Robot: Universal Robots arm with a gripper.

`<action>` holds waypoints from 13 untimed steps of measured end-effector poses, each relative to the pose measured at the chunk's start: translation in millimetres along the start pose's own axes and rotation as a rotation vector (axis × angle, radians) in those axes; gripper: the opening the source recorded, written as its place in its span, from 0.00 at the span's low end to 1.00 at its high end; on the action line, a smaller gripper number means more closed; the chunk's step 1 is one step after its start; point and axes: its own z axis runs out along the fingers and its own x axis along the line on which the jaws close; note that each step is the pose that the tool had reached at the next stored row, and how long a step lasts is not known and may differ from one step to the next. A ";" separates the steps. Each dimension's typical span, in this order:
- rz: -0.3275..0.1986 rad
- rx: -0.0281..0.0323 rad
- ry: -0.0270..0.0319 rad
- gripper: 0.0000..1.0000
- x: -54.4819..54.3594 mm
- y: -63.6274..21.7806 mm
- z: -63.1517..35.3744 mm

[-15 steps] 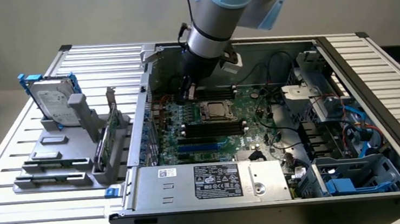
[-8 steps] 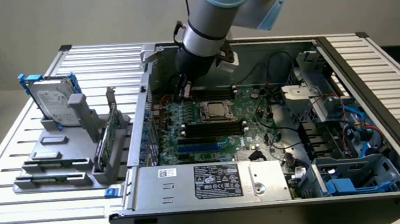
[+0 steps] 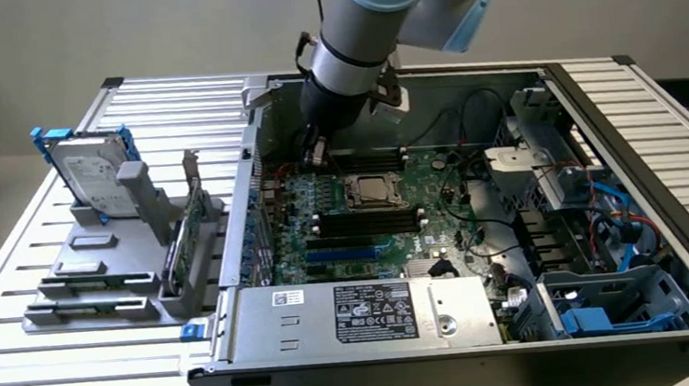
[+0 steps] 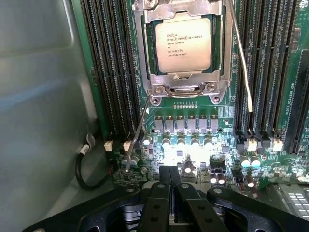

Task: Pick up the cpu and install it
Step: 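Install the first cpu locking lever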

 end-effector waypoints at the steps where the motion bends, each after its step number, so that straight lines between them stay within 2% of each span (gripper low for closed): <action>1: 0.008 -0.0015 0.0035 0.11 0.0 -0.1 -0.2; 13: 0.109 -0.0206 0.0464 0.11 0.5 -2.0 -3.6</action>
